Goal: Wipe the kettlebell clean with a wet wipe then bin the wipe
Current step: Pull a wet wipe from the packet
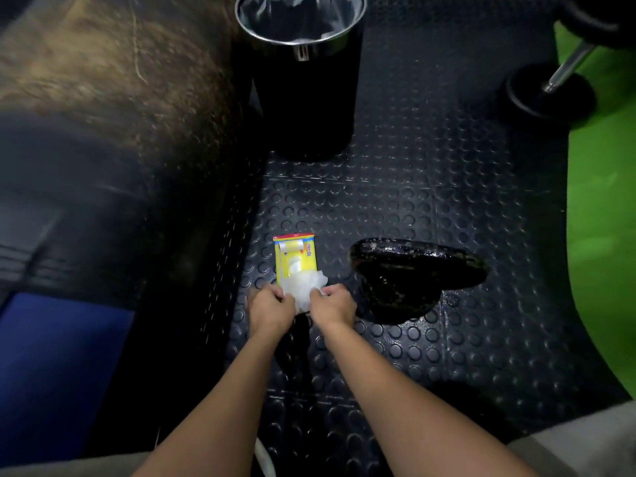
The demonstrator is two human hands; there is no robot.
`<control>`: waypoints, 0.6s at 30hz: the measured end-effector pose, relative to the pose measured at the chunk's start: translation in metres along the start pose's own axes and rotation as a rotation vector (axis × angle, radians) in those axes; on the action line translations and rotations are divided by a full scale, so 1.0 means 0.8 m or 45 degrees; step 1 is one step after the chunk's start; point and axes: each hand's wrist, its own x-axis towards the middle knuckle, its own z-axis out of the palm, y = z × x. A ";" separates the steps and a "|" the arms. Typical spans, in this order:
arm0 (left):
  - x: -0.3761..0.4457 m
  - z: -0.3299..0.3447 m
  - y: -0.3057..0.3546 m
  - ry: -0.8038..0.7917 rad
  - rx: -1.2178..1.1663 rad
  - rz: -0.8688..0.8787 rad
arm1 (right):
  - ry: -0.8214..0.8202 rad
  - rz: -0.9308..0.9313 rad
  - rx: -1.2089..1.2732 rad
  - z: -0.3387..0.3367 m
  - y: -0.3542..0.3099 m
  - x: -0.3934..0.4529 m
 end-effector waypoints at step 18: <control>-0.123 -0.109 0.152 -0.028 -1.156 0.226 | 0.180 -0.896 0.591 -0.168 -0.080 -0.168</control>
